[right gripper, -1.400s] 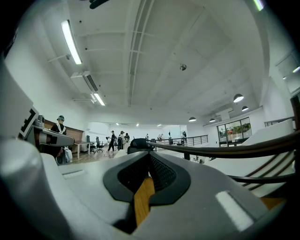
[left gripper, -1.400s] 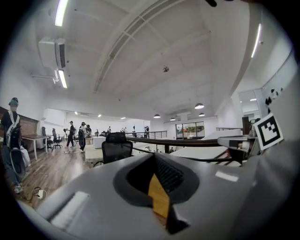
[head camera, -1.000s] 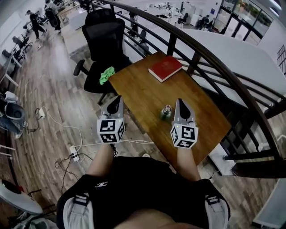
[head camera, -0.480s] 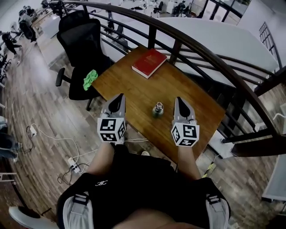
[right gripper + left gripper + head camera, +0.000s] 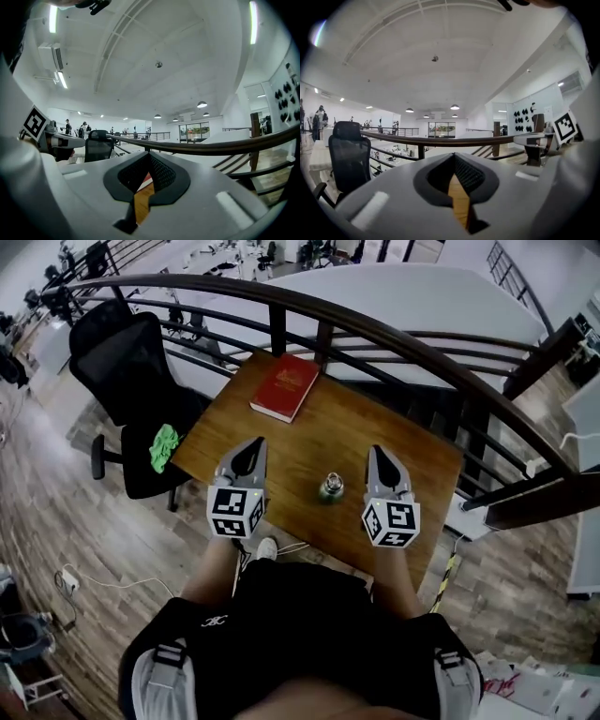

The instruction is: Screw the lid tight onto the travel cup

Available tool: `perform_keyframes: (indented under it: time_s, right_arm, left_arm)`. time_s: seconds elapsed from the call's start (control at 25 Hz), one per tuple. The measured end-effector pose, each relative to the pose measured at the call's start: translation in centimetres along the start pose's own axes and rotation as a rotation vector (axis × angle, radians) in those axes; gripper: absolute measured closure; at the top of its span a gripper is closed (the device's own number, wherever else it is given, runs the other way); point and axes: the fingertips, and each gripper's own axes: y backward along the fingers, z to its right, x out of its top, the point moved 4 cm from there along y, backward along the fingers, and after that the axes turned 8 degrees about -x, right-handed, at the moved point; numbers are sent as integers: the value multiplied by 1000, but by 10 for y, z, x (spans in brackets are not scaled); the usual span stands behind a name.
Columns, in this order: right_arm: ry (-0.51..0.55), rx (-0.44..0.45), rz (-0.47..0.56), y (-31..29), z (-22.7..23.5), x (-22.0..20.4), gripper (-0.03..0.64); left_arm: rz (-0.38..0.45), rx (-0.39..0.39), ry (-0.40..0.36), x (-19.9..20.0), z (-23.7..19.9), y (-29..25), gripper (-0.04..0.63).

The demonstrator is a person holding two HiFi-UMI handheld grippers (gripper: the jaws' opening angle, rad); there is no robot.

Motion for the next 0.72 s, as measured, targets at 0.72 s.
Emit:
perform_keyframes:
  time_s: [0.72]
  right_arm:
    - [-16,-98,-94,32,28,-43,614]
  left_arm:
    - [-112,-367,24,-61,16,-41,542]
